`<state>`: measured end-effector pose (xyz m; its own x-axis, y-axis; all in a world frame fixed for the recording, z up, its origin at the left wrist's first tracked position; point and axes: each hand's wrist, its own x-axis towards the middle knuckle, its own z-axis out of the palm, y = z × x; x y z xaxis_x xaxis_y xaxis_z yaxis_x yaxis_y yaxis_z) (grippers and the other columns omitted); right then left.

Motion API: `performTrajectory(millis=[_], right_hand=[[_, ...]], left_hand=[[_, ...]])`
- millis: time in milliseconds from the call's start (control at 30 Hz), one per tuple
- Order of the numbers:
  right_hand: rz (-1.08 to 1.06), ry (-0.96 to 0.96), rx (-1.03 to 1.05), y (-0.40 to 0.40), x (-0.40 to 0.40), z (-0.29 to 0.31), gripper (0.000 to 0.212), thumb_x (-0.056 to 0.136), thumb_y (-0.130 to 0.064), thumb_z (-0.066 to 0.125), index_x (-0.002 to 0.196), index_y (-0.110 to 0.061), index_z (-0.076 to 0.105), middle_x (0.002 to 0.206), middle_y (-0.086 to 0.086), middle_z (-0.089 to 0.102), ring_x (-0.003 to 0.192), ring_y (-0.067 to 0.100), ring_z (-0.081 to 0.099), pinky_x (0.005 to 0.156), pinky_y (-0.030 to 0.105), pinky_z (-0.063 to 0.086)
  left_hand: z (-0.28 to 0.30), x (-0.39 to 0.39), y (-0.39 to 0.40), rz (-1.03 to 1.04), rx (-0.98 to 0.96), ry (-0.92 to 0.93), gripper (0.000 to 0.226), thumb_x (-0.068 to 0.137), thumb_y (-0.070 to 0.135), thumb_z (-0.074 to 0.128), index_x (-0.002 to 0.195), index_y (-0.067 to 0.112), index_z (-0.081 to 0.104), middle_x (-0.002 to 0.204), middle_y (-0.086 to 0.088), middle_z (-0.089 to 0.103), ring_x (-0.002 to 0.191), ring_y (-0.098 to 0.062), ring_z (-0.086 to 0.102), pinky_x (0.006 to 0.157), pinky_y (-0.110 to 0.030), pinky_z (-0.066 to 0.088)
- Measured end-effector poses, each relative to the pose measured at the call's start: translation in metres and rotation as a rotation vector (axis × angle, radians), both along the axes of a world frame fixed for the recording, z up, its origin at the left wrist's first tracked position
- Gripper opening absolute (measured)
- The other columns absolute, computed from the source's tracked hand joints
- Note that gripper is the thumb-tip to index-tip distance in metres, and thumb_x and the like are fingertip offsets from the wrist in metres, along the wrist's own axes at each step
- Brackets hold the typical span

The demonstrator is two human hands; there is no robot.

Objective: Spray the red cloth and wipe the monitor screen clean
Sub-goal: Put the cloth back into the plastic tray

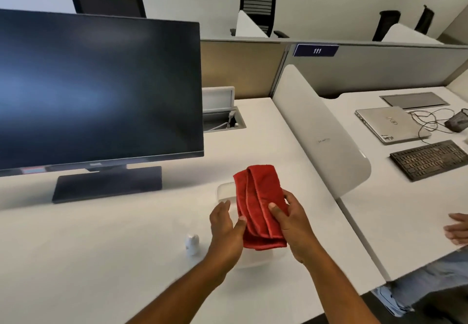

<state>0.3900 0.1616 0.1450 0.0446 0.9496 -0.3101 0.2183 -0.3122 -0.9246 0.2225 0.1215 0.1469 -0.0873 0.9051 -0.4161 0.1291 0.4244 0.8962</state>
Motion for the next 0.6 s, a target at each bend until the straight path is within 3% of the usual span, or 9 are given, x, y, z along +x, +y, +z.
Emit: performTrajectory(millis=[100,167,233,300,367,467,600], right_hand=[[0.132,-0.304,0.037,0.008,-0.003,-0.016,0.041,0.108,-0.034,0.059,0.148,-0.032,0.046,0.124,-0.013,0.067,0.112,0.018,0.071,0.093,0.034,0.061],[0.174,-0.425,0.067,0.009,-0.010,-0.024,0.044,0.109,-0.029,0.055,0.152,-0.027,0.043,0.124,-0.007,0.070,0.108,0.020,0.072,0.090,0.032,0.059],[0.210,-0.448,0.071,0.007,-0.018,-0.029,0.045,0.109,-0.025,0.054,0.152,-0.028,0.042,0.123,-0.006,0.073,0.103,0.016,0.072,0.085,0.026,0.058],[0.230,-0.370,0.012,0.006,-0.024,-0.034,0.046,0.108,-0.020,0.054,0.149,-0.035,0.041,0.121,-0.015,0.070,0.102,0.008,0.071,0.086,0.022,0.057],[0.242,-0.263,-0.089,0.006,-0.029,-0.036,0.049,0.106,-0.015,0.054,0.144,-0.042,0.039,0.122,-0.022,0.065,0.104,0.000,0.068,0.084,0.015,0.053],[0.299,-0.275,-0.198,0.007,-0.033,-0.039,0.059,0.107,-0.013,0.048,0.157,-0.036,0.026,0.129,-0.014,0.064,0.115,0.011,0.067,0.097,0.028,0.056],[0.432,-0.496,-0.249,0.010,-0.033,-0.038,0.079,0.109,-0.020,0.043,0.168,-0.026,-0.008,0.148,0.004,0.057,0.127,0.027,0.063,0.108,0.039,0.053]], left_hand=[[-0.018,0.005,0.004,0.037,-0.001,0.078,0.060,0.109,0.027,0.045,0.160,0.033,0.014,0.169,0.010,0.004,0.155,-0.016,0.017,0.121,-0.034,0.027],[-0.027,0.005,0.007,0.053,-0.028,0.114,0.064,0.108,0.022,0.047,0.161,0.033,0.012,0.170,0.009,0.003,0.156,-0.016,0.015,0.121,-0.035,0.026],[-0.036,0.003,0.008,0.066,-0.038,0.129,0.066,0.107,0.024,0.050,0.161,0.034,0.013,0.170,0.006,0.006,0.156,-0.018,0.015,0.123,-0.039,0.024],[-0.043,0.004,0.010,0.075,-0.011,0.148,0.064,0.106,0.028,0.051,0.160,0.033,0.017,0.168,0.005,0.016,0.156,-0.020,0.020,0.125,-0.044,0.026],[-0.049,0.008,0.012,0.102,0.018,0.160,0.058,0.106,0.019,0.044,0.159,0.033,0.024,0.163,0.002,0.030,0.151,-0.021,0.031,0.123,-0.047,0.032],[-0.054,0.013,0.010,0.123,0.024,0.155,0.052,0.108,0.023,0.037,0.158,0.033,0.027,0.159,0.005,0.038,0.146,-0.017,0.039,0.121,-0.046,0.034],[-0.059,0.012,0.008,0.125,0.068,0.122,0.054,0.108,0.013,0.036,0.158,0.031,0.029,0.157,0.006,0.041,0.144,-0.014,0.041,0.122,-0.045,0.034]])
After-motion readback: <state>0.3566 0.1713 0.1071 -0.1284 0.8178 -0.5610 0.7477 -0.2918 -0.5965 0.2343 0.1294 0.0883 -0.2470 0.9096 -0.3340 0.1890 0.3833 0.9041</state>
